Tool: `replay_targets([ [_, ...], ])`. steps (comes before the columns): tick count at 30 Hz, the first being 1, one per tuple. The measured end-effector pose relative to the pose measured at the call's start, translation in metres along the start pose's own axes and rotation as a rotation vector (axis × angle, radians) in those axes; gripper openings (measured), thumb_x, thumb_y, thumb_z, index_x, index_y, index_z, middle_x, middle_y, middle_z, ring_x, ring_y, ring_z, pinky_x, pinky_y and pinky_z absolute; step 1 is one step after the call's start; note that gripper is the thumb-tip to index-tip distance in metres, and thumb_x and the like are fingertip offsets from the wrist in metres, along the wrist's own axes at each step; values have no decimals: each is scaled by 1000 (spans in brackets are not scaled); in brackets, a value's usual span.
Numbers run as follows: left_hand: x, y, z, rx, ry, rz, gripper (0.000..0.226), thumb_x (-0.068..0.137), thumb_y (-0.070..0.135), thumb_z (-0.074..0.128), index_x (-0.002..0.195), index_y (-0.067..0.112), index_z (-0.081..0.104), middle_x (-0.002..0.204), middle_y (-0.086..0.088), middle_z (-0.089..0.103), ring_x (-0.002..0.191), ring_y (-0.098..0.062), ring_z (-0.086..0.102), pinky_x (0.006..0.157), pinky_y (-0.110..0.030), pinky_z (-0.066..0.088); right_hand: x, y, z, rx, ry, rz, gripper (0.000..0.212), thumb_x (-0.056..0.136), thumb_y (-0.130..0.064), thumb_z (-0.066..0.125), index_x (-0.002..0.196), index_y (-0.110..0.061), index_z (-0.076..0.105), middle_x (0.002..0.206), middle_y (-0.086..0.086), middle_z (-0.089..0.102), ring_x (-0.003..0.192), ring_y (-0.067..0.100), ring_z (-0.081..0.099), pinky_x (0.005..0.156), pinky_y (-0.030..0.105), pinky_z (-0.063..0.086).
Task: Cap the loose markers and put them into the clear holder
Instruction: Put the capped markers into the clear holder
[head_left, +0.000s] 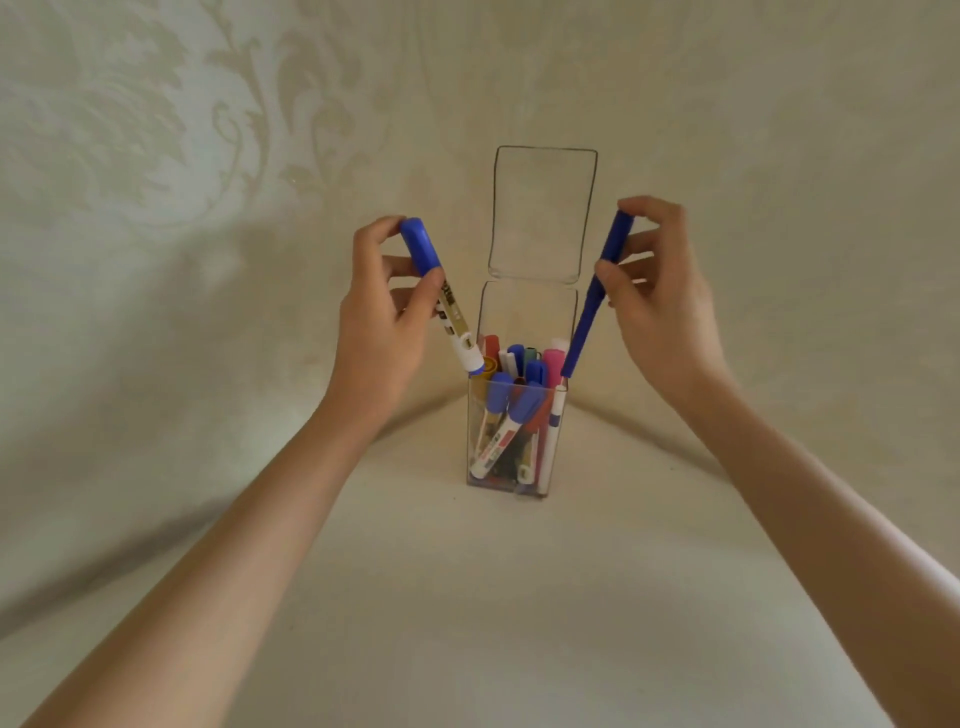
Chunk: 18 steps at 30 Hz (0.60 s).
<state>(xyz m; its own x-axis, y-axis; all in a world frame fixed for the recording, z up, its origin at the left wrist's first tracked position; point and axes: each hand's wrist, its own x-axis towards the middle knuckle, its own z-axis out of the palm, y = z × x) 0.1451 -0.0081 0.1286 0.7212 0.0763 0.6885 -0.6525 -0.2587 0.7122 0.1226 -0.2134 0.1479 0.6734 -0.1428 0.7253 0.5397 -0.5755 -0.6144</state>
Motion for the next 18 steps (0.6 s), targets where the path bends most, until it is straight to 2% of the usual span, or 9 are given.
replay_targets([
  [3,4,0,11,46,-17,27,40,92,15,53,127,15,35,103,-8,60,82,-18,67,80,-39,56,-6,7,10,-9,-37,0,38,92,-4,51,125,-19,39,96,-5,53,84,12,59,68,13,51],
  [5,3,-1,14,77,-30,40,41,92,16,53,128,15,34,101,-7,60,80,-18,66,79,-33,56,-9,13,16,-84,-137,17,36,92,-5,52,123,-19,41,97,-1,54,81,9,57,63,12,49],
  [8,2,0,14,94,-58,64,41,91,16,55,128,16,36,94,0,58,76,-13,65,73,-15,51,-15,20,24,-226,-292,19,31,90,-5,54,117,-17,44,91,1,57,78,17,58,62,17,47],
  [11,6,5,13,131,-102,76,42,91,16,56,128,18,38,90,8,56,74,-8,63,65,-4,43,-20,22,28,-344,-278,-69,20,90,-6,52,110,-9,50,92,-5,55,85,18,55,70,28,50],
  [14,13,8,14,126,-129,64,41,90,18,57,127,19,39,92,7,58,70,-4,63,65,-4,45,-28,31,27,-508,-287,-155,13,92,-16,52,100,-8,60,92,1,63,92,23,50,72,32,44],
  [16,15,7,14,106,-129,46,41,90,18,58,125,18,38,92,4,60,69,-4,65,67,-8,48,-34,38,27,-624,-323,-217,24,94,-27,50,89,-10,66,91,2,66,90,24,48,75,31,38],
  [18,13,6,13,105,-127,48,40,90,18,58,125,18,38,95,1,61,72,-8,66,68,-10,49,-37,37,26,-674,-345,-208,37,96,-33,42,88,-10,70,97,1,66,94,23,45,81,32,34],
])
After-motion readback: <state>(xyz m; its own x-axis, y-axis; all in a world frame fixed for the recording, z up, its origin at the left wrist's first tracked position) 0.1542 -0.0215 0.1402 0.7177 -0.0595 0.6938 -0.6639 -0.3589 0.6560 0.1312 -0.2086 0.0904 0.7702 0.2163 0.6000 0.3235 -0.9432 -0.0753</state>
